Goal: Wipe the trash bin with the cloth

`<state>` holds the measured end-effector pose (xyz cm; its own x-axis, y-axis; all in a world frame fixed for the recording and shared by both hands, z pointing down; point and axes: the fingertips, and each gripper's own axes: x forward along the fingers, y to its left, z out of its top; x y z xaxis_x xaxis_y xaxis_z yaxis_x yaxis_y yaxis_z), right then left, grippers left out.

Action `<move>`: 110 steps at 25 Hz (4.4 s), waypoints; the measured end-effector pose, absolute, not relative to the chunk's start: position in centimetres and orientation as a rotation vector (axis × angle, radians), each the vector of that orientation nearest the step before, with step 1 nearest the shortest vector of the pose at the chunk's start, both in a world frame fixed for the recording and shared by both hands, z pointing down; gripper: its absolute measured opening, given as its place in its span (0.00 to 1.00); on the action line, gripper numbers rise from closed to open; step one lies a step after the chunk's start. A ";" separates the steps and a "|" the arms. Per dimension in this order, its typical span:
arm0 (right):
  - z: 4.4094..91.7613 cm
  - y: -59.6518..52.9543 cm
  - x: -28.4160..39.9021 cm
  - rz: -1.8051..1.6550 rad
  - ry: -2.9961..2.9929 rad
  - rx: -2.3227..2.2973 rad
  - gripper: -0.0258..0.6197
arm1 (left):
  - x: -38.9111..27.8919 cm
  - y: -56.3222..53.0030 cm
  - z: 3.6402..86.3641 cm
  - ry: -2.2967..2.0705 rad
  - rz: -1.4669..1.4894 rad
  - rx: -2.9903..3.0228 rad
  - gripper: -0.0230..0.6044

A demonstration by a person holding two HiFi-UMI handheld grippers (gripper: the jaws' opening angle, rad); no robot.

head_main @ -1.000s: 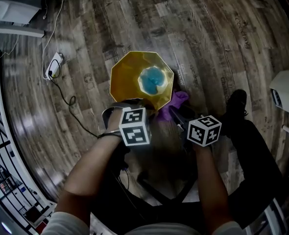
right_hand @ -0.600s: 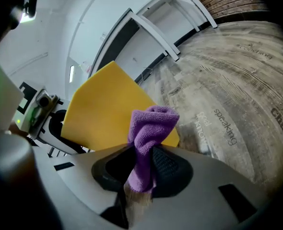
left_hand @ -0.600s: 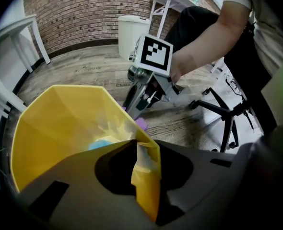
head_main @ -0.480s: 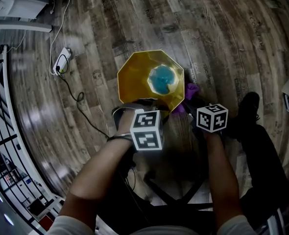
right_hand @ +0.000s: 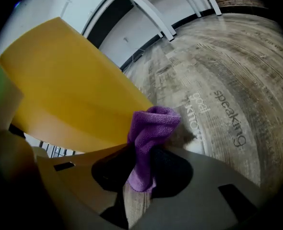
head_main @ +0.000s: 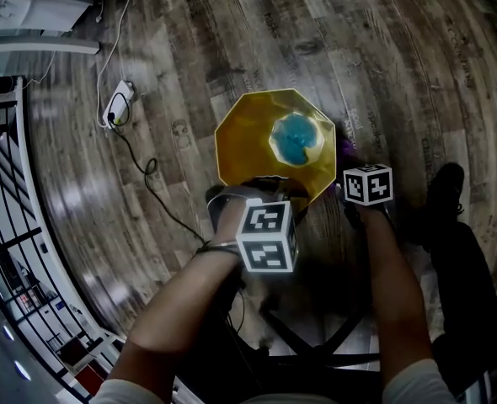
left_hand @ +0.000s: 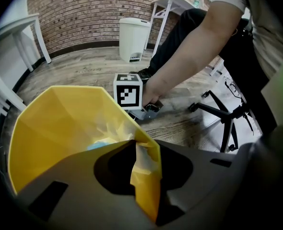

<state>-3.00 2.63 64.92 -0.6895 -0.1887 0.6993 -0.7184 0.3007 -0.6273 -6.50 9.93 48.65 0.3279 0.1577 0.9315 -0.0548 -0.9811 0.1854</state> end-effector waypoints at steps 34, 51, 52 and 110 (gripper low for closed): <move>53.1 5.6 1.7 1.334 -2.153 1.027 0.19 | -4.6 9.3 47.7 -0.027 1.591 2.359 0.27; 44.8 7.2 -1.2 1.391 -2.409 0.869 0.19 | -5.9 9.4 48.8 0.002 1.680 2.363 0.13; 45.5 7.0 -1.3 1.383 -2.399 0.863 0.19 | -5.8 9.3 48.8 0.003 1.681 2.368 0.13; 60.0 4.1 2.9 1.178 -1.988 0.976 0.15 | -3.4 7.5 47.2 -0.179 1.378 2.360 0.17</move>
